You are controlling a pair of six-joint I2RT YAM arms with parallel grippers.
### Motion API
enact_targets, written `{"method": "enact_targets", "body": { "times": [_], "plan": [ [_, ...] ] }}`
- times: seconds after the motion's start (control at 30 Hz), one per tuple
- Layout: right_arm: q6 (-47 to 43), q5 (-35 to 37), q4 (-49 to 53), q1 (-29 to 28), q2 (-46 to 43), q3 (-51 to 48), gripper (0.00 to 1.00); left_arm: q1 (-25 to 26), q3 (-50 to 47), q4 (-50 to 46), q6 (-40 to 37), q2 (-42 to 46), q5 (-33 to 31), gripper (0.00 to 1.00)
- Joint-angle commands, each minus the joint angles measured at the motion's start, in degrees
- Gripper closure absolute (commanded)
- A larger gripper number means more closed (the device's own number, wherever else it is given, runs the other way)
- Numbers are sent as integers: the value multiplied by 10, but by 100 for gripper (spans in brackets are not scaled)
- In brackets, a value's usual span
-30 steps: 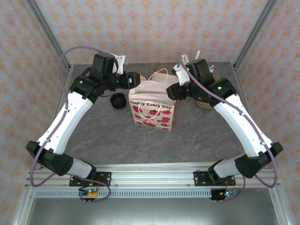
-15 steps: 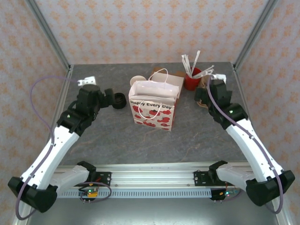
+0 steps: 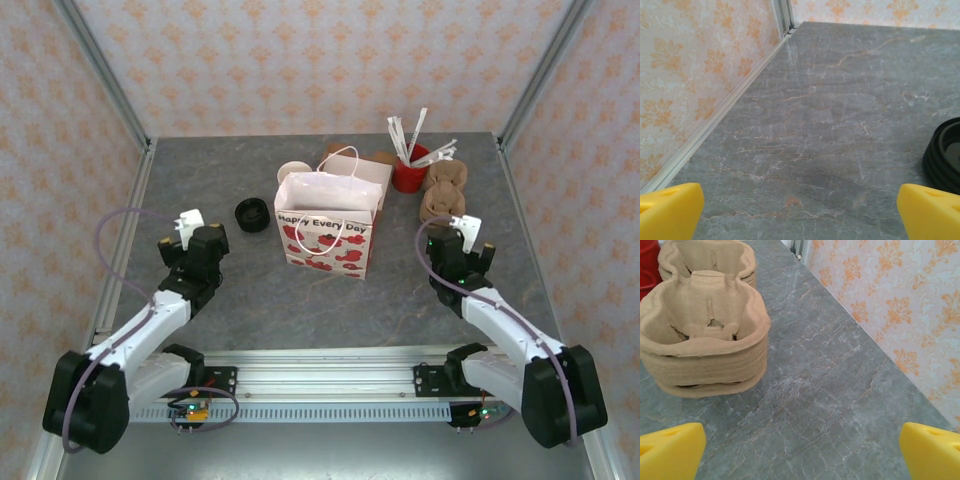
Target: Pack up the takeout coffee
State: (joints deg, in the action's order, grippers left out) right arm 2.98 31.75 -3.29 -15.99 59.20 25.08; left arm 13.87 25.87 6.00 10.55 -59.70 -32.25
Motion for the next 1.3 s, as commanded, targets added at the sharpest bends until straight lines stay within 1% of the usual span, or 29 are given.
{"method": "enact_targets", "body": {
  "times": [0.0,0.13,0.2,0.23,0.27,0.37,0.4,0.47,0.53,0.6,0.67,0.7,0.83,0.9,1.27],
  "plan": [
    [-22,-30,-175,30,26,-33,1,-14,-22,156,-48,-42,24,0],
    [-12,-88,-272,76,60,-76,1,-20,-38,249,-72,-113,54,0],
    [-16,-115,-282,87,69,-74,1,-23,-38,282,-85,-141,68,0],
    [-20,-125,-307,91,76,-79,1,-24,-31,277,-93,-147,81,0],
    [-21,-133,-325,94,83,-82,1,-24,-30,286,-103,-153,82,0],
    [-33,-167,-345,99,116,-71,1,-28,-37,330,-132,-169,98,0],
    [-37,-176,-354,98,128,-66,1,-37,-43,351,-137,-175,114,0],
    [-48,-195,-382,98,150,-62,1,-55,-50,383,-129,-196,140,0],
    [-61,-202,-381,98,167,-49,1,-73,-49,406,-116,-230,159,0],
    [-72,-207,-421,98,191,-56,1,-79,-32,404,-113,-261,167,0],
    [-76,-210,-460,98,217,-64,1,-97,-24,381,-104,-259,204,0],
    [-76,-207,-470,98,229,-65,1,-102,-24,386,-103,-262,215,0],
    [-75,-202,-490,100,281,-49,1,-104,-23,381,-103,-260,216,0],
    [-67,-206,-448,105,277,-32,1,-104,-22,381,-103,-260,216,0],
    [-61,-208,-442,112,281,-25,1,-103,-22,382,-103,-260,217,0]
  ]
}}
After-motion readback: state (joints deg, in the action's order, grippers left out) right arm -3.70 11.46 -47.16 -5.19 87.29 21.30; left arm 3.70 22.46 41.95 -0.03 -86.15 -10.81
